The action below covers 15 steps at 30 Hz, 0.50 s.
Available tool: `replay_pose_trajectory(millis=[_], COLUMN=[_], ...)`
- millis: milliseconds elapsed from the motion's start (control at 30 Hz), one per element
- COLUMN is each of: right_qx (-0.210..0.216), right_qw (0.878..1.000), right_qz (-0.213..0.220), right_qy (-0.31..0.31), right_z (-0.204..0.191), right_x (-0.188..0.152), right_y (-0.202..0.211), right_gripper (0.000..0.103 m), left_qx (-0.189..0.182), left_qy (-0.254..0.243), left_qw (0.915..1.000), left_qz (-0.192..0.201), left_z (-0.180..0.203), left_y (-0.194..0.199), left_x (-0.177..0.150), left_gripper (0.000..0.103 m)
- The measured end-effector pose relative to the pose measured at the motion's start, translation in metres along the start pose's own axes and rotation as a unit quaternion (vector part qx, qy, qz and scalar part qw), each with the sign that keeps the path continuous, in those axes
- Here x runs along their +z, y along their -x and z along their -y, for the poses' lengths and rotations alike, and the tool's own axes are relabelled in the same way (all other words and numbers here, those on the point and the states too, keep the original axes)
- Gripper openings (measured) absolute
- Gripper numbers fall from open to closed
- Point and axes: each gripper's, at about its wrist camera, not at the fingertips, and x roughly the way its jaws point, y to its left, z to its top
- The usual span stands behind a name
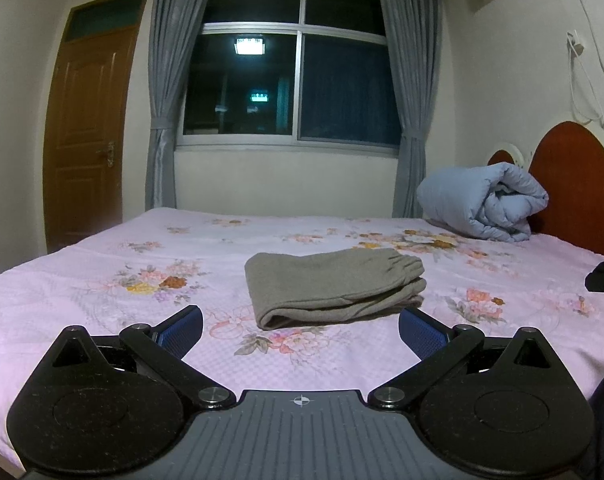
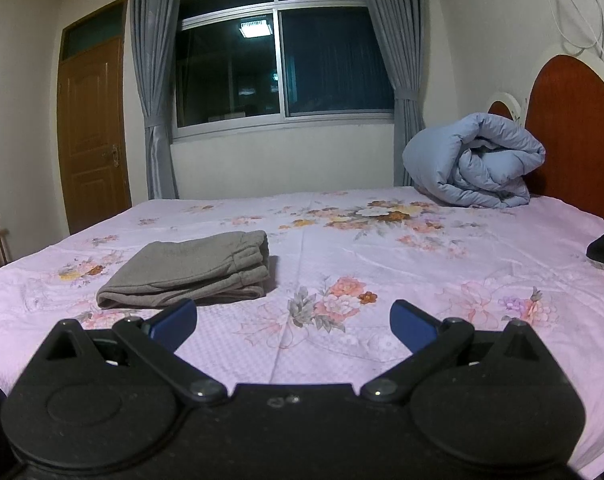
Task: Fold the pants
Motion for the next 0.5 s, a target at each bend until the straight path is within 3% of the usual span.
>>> replay_pose_trajectory(millis=[500], right_qx=[0.001], right_qw=[1.0], right_qz=[0.002], right_qy=[0.0], right_z=[-0.0005], right_x=[-0.0008], right_y=[0.0002], right_gripper=[0.097], left_qx=[-0.002], left_qy=[-0.001], left_qw=[1.0], left_qz=[0.0], left_z=[-0.0004], left_y=[-0.0008], left_x=[0.0001], left_gripper=[0.103])
